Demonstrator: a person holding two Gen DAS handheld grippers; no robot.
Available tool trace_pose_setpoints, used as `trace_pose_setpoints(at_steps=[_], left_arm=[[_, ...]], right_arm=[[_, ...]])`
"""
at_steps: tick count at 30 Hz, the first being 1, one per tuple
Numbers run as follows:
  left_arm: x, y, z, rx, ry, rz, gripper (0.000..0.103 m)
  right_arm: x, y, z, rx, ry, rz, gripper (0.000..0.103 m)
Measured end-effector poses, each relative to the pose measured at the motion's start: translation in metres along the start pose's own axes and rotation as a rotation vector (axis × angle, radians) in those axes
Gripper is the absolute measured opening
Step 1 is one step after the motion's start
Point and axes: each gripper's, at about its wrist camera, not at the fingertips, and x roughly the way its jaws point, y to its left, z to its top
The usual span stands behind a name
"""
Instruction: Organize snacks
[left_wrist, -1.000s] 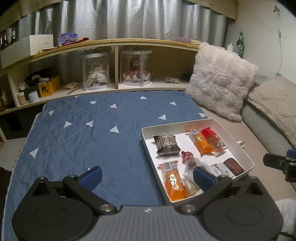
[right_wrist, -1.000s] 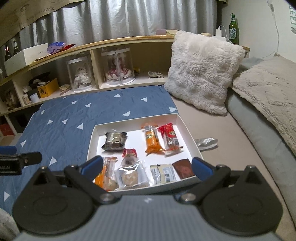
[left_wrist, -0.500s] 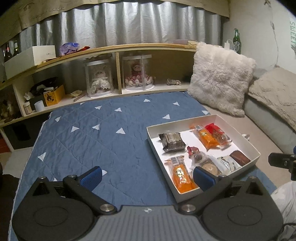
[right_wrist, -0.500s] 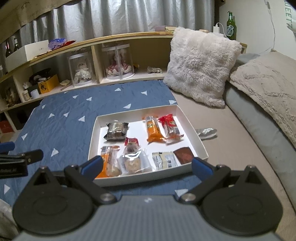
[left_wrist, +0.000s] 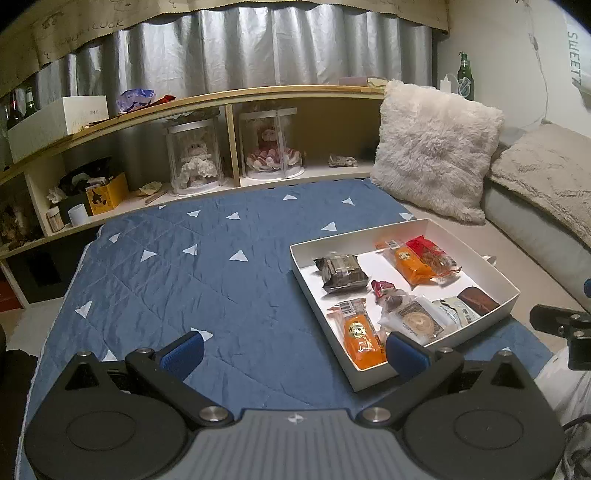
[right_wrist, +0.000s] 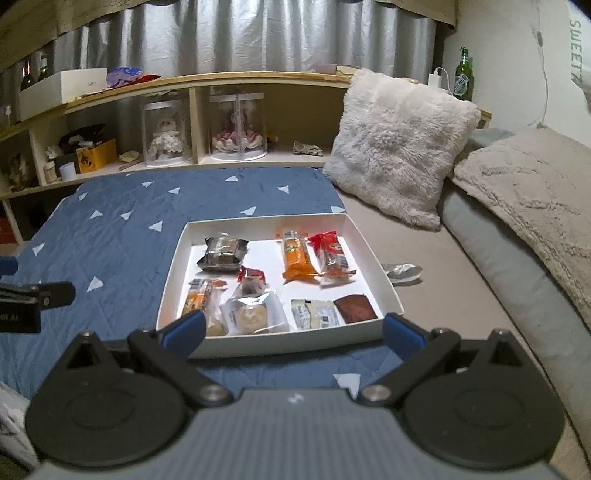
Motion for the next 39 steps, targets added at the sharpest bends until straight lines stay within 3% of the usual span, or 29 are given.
trace_pose_setpoints(at_steps=[39], left_arm=[[0.007,-0.001,-0.015,-0.030,0.031,-0.028,0.103]], right_arm=[[0.006,0.001,-0.009,0.023,0.001,0.006,0.102]])
